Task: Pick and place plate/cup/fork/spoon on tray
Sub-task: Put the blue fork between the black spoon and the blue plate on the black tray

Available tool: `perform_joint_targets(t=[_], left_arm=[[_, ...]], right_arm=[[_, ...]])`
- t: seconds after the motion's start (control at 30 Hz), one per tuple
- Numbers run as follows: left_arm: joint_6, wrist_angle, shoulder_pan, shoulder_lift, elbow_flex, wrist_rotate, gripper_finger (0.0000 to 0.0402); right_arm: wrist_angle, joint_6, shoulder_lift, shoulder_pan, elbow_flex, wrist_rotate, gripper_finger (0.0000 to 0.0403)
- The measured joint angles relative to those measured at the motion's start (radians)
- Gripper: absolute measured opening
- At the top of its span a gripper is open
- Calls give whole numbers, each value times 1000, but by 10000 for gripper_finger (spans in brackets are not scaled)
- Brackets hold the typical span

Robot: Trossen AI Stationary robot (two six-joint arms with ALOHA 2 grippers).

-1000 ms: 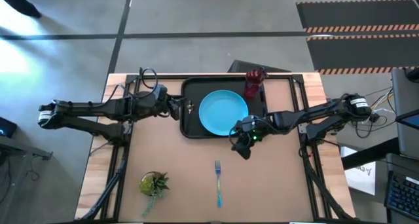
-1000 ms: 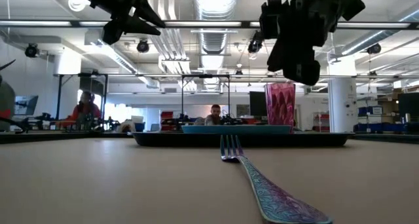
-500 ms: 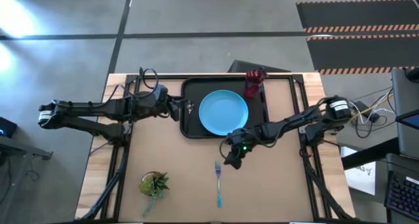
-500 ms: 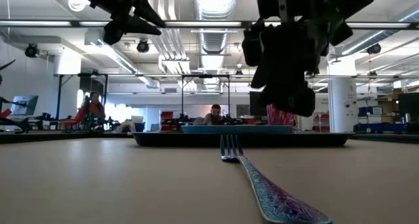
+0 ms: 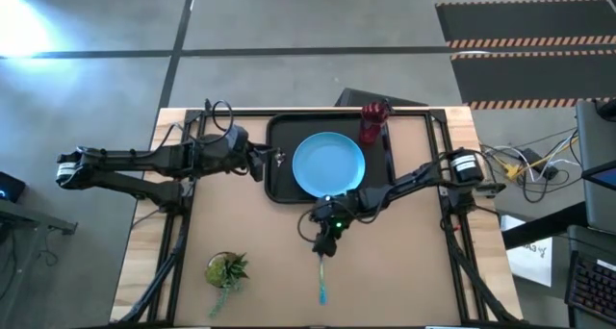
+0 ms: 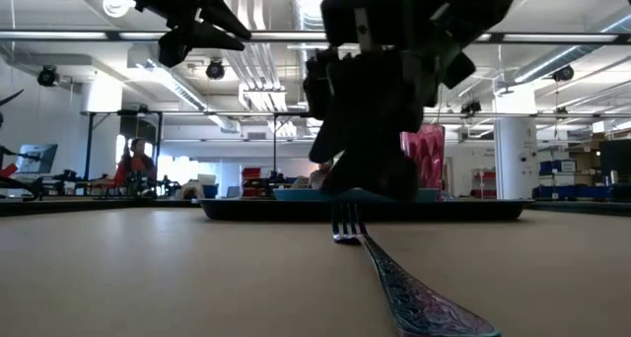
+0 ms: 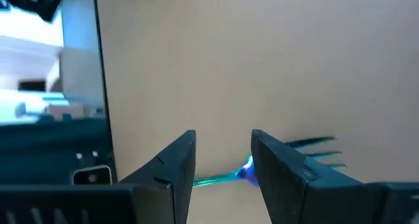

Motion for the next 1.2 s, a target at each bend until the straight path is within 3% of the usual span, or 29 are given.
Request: perform_joint_targets(t=[0.2, 0.4, 0.93, 1.2], left_arm=[[0, 1, 0, 0, 0, 16, 89], [24, 3, 0, 0, 0, 18, 89], [25, 5, 0, 0, 0, 19, 89], [25, 5, 0, -1, 0, 18, 89]], right_arm=[[-296, -130, 28, 0, 142, -21, 139], [-533, -245, -11, -13, 245, 56, 140], [-546, -274, -11, -61, 191, 72, 141], [-515, -265, -6, -72, 158, 22, 141]])
